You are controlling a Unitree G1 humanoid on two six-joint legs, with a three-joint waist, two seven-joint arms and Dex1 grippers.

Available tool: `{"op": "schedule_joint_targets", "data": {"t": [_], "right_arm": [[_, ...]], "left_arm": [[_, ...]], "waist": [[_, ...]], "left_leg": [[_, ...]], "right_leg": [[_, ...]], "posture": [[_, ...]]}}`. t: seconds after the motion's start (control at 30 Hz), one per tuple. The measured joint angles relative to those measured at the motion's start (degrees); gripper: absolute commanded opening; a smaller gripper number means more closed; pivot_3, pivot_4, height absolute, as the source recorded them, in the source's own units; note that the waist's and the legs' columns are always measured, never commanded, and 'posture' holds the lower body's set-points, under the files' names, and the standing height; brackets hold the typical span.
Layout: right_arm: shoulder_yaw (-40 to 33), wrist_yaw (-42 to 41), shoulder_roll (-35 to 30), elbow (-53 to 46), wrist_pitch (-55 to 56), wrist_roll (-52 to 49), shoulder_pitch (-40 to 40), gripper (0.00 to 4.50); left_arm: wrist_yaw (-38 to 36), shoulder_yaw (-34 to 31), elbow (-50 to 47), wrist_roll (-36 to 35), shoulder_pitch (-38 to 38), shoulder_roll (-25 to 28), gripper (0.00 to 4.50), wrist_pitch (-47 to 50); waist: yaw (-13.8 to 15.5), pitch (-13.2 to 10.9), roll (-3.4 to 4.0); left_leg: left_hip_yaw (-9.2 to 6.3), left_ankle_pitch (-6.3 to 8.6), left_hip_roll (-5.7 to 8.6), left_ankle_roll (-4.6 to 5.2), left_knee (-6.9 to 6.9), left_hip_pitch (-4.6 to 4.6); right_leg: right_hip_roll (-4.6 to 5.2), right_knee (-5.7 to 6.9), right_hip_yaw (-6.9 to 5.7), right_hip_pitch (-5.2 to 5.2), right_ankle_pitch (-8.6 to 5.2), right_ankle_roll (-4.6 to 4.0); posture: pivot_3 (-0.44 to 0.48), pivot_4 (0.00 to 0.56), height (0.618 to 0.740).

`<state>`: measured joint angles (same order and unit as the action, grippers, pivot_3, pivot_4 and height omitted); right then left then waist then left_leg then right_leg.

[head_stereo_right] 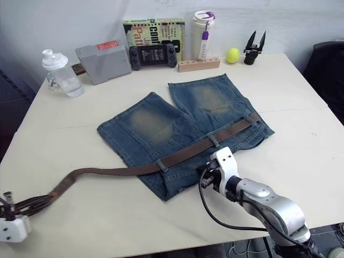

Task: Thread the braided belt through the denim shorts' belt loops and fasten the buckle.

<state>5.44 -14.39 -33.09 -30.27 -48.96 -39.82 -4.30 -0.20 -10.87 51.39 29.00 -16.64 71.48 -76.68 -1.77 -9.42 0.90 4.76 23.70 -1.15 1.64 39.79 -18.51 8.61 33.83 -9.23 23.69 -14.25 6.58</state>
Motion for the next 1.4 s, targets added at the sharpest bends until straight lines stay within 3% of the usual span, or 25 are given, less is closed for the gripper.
{"op": "schedule_joint_targets", "data": {"t": [0.23, 0.33, 0.37, 0.4, 0.47, 0.57, 0.67, 0.7, 0.73, 0.77, 0.8, 0.87, 0.9, 1.0, 1.1, 1.2, 1.27, 1.4], "right_arm": [[0.14, -0.89, 0.8, 0.18, -1.56, 1.59, -1.1, 0.0], [-0.17, -1.24, 1.14, 0.67, -2.37, 2.09, -1.83, 0.0], [-0.48, -1.24, 1.6, 0.9, -2.78, 2.11, -1.98, 0.0], [-0.56, -1.24, 1.82, 1.01, -2.92, 2.11, -2.07, 0.0], [-0.85, -1.26, 2.34, 1.12, -3.66, 2.11, -2.3, 0.0], [-1.32, -1.64, 2.7, 1.11, -4.57, 1.84, -2.69, 1.0], [-4.3, -3.24, 3.39, 0.36, -7.84, -3.07, -2.82, 2.29], [-5.88, -3.92, 2.96, -0.07, -8.97, -4.77, -2.74, 2.56], [-7.58, -4.82, 2.04, -0.36, -10.13, -6.78, -2.59, 3.15], [-8.09, -5.17, 1.66, -0.47, -10.42, -7.4, -2.5, 3.27], [-9.77, -6.09, 0.23, -0.9, -11.24, -8.86, -2.4, 3.71], [-15.94, -9.93, -4.07, -1.05, -12.6, -14.08, -3.1, 4.1], [-19.48, -13.88, -7.85, -0.89, -11.74, -15.77, -5.31, 4.4], [-20.31, -21.3, -16.67, -0.04, -5.74, -11.19, -5.55, 4.4], [-18.43, -27.62, -24.14, 3.03, 3.25, -1.89, -3.09, 4.4], [-12.21, -37.19, -32.66, 14.75, 24.51, 15.65, -0.61, 4.4], [-8.29, -40.04, -34.39, 24.09, 38.76, 25.5, -1.93, 4.4], [-2.18, -38.23, -33.72, 36.58, 54.7, 37.98, -7.97, 4.4]], "left_arm": [[3.94, 3.67, 6.08, 0.74, 5.39, 0.21, 2.72, -2.56], [2.85, 4.49, 3.77, -2.54, 7.31, -0.97, 3.74, -3.33], [1.8, 5.14, 0.81, -4.6, 7.62, -1.09, 4.27, -3.45], [1.42, 5.39, -0.31, -5.11, 7.8, -1.15, 4.41, -3.58], [-1.1, 7.43, -7.08, -9.15, 7.72, -1.26, 4.41, -2.84], [-6.33, 12.76, -22.98, -18.13, 5.88, -0.91, 4.5, 2.52], [-15.68, 20.61, -45.61, -34.16, 1.91, 1.41, 4.5, 17.27], [-18.55, 22.74, -50.16, -37.46, 0.67, 1.84, 4.5, 20.85], [-21.52, 24.61, -54.49, -41.67, -0.5, 2.27, 4.5, 25.72], [-22.14, 25.07, -55.44, -42.67, -0.68, 2.39, 4.5, 27.15], [-23.84, 26.3, -58.51, -45.3, -1.28, 2.45, 4.5, 30.33], [-28.64, 30.53, -68.08, -52.65, 0.39, 0.69, 4.5, 41.64], [-29.31, 32.85, -73.55, -57.18, 6.66, -5.69, 4.5, 52.08], [-28.64, 33.68, -77.68, -60.08, 13.51, -13.67, 4.5, 62.63], [-28.84, 34.58, -77.79, -59.89, 17.61, -18.33, 4.5, 69.47], [-31.96, 36.83, -77.14, -57.96, 23.07, -24.69, 4.5, 76.69], [-35.43, 38.12, -76.57, -57.0, 25.09, -27.97, 4.5, 79.12], [-38.93, 40.76, -72.69, -52.49, 28.63, -31.73, 4.5, 81.53]], "waist": [[0.19, 0.22, 0.17], [0.49, 0.27, 0.17], [0.57, 0.31, 0.08], [0.63, 0.34, 0.03], [0.52, 0.39, -0.09], [0.23, 0.34, -0.22], [0.15, 0.26, -0.17], [0.01, 0.17, 0.0], [0.03, 0.06, 0.12], [0.09, 0.03, 0.14], [0.18, -0.08, 0.23], [0.48, -0.33, 0.38], [1.23, -0.51, 0.66], [2.21, -0.55, 0.69], [2.45, -0.57, 0.63], [2.46, -0.67, 0.4], [2.21, -0.71, 0.34], [1.66, -0.77, 0.35]], "left_leg": [[0.56, 0.0, -0.06, -0.01, -0.34, 0.47], [0.54, 0.01, 0.1, 0.03, -0.32, 0.47], [0.53, 0.02, 0.12, 0.04, -0.3, 0.46], [0.51, 0.02, 0.14, 0.04, -0.29, 0.46], [0.52, 0.04, 0.19, 0.09, -0.27, 0.44], [0.51, 0.08, 0.23, 0.15, -0.21, 0.38], [0.44, 0.16, 0.26, 0.23, -0.01, 0.21], [0.49, 0.21, 0.26, 0.26, 0.04, 0.19], [0.52, 0.24, 0.27, 0.26, 0.07, 0.16], [0.51, 0.24, 0.26, 0.27, 0.1, 0.14], [0.48, 0.24, 0.27, 0.27, 0.14, 0.09], [0.42, 0.24, 0.31, 0.32, 0.27, 0.01], [0.45, 0.21, 0.37, 0.38, 0.38, 0.03], [0.44, 0.2, 0.43, 0.38, 0.36, 0.07], [0.57, 0.23, 0.56, 0.31, 0.33, 0.07], [0.85, 0.31, 0.41, 0.13, 0.33, 0.03], [1.08, 0.29, 0.33, 0.09, 0.32, 0.04], [1.12, 0.19, 0.31, 0.0, 0.34, 0.05]], "right_leg": [[0.17, 0.04, 0.0, -0.02, -0.03, -0.06], [0.42, 0.1, -0.05, -0.02, -0.02, -0.04], [0.49, 0.1, -0.1, -0.02, -0.02, -0.04], [0.52, 0.11, -0.13, -0.02, -0.01, -0.03], [0.63, 0.11, -0.2, -0.01, 0.0, -0.01], [0.75, 0.1, -0.23, -0.01, 0.04, 0.05], [0.75, 0.05, -0.21, -0.01, 0.07, 0.12], [0.73, 0.0, -0.22, 0.0, 0.08, 0.14], [0.69, -0.03, -0.23, 0.01, 0.08, 0.14], [0.68, -0.05, -0.23, 0.01, 0.08, 0.14], [0.69, -0.06, -0.24, 0.03, 0.09, 0.17], [0.66, -0.09, -0.18, 0.0, 0.16, 0.27], [0.64, -0.11, -0.03, -0.08, 0.23, 0.41], [0.57, -0.1, 0.0, -0.1, 0.25, 0.41], [0.33, -0.23, 0.05, -0.12, 0.25, 0.41], [-0.02, -0.44, 0.04, -0.12, 0.25, 0.41], [-0.07, -0.46, 0.0, -0.14, 0.24, 0.4], [-0.07, -0.44, 0.05, -0.16, 0.23, 0.39]], "posture": [[0.0, 0.15, 0.722], [0.0, 0.15, 0.722], [0.0, 0.15, 0.722], [0.0, 0.15, 0.722], [0.0, 0.15, 0.722], [0.0, 0.15, 0.722], [0.0, 0.15, 0.722], [0.0, 0.15, 0.722], [0.0, 0.15, 0.722], [0.0, 0.15, 0.722], [0.0, 0.15, 0.722], [0.0, 0.15, 0.722], [0.0, 0.15, 0.722], [0.0, 0.15, 0.722], [0.0, 0.15, 0.722], [0.0, 0.15, 0.722], [0.0, 0.15, 0.722], [0.0, 0.15, 0.722]]}}
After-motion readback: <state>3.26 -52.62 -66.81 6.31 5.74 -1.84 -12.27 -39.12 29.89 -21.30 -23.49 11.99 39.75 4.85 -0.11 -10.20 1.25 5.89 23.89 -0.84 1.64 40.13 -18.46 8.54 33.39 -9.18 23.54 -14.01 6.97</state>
